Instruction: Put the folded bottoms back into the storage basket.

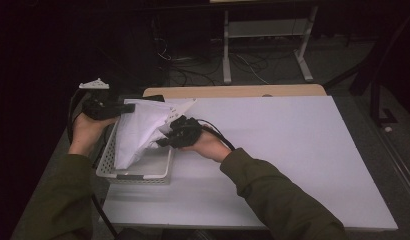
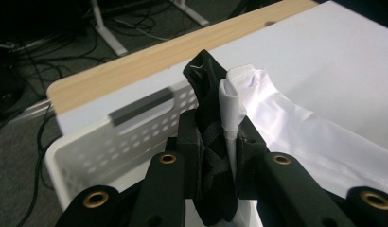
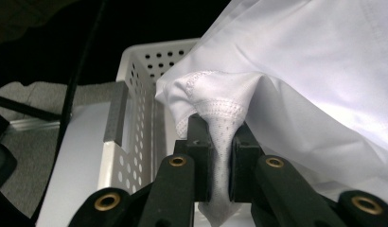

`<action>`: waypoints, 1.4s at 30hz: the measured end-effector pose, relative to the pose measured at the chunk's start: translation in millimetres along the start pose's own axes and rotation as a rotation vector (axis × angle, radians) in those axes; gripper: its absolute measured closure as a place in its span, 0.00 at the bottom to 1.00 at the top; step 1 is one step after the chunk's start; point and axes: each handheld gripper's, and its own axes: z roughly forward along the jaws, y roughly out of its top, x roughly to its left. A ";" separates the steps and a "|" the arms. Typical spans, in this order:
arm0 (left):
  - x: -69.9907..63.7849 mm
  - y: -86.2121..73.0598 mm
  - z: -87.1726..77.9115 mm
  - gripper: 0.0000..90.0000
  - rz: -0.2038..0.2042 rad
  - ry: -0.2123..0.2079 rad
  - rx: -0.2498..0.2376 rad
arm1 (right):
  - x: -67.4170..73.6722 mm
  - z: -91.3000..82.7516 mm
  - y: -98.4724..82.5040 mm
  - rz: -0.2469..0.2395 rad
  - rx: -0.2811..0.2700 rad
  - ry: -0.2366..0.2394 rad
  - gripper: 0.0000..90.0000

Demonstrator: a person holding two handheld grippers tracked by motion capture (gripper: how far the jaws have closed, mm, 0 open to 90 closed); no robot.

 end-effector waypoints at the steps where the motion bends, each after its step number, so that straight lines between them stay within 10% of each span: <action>1: 2.7 -2.6 0.7 0.85 -0.002 0.005 0.005 | 0.3 3.4 -0.8 0.001 0.006 0.003 0.90; 10: 15.0 -21.1 18.1 0.85 0.003 0.000 0.038 | 4.0 21.1 -10.0 -0.001 0.074 0.041 0.80; 21: 15.3 -26.5 45.2 0.84 0.016 -0.003 0.090 | 0.1 -1.7 -12.8 0.018 0.029 0.040 0.74; 33: 30.7 -22.7 54.8 0.56 -0.023 0.249 0.114 | -8.8 -24.1 -26.4 0.051 0.011 0.002 0.66; 42: 26.3 -13.7 44.9 0.38 -0.050 0.213 0.056 | -17.8 -43.3 -33.4 0.078 -0.015 -0.034 0.58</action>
